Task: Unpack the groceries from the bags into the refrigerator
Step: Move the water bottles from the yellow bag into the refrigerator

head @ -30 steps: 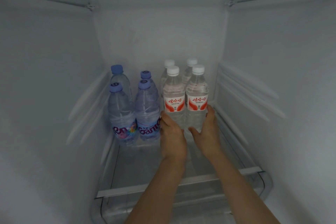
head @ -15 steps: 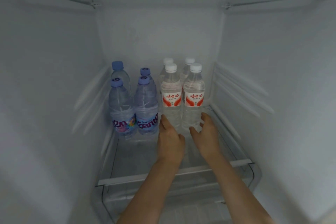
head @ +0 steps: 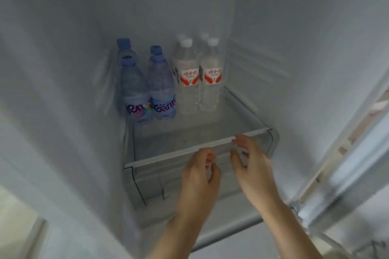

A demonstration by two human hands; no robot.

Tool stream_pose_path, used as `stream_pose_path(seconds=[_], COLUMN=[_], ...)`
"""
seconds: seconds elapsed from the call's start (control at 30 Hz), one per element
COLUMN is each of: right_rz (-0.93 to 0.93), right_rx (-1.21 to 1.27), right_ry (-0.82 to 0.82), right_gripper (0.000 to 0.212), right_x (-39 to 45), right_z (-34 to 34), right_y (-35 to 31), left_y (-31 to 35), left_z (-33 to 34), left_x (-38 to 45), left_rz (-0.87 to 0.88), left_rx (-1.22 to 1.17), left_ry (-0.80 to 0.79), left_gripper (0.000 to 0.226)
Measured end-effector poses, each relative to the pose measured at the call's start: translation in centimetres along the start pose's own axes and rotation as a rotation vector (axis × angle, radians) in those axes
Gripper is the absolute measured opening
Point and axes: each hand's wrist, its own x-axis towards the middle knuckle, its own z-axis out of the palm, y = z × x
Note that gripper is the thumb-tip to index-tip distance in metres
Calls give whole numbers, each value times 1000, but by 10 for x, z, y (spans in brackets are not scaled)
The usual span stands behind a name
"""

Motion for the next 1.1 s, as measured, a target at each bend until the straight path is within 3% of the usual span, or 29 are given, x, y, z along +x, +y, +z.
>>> stream_pose_path(seconds=[0.27,0.63,0.87,1.1], right_rz=[100,555,816,938], right_rx=[-183,-257,-248,-275], right_ry=[-4,-22,48,72], right_gripper=[31,31,30,30], right_x=[-130,-308,-413,-513], right_z=[-45,-122,-197,-293], right_y=[28,72,85,98], left_y=[-6,-2,44,106], left_z=[1,46,93,163], left_x=[-87,-208,-301,-408], left_rz=[7,78,138,210], left_rx=[67,196,176,189], left_ry=[-311,-806,-1069,-1244], left_gripper=[24,21,19,20])
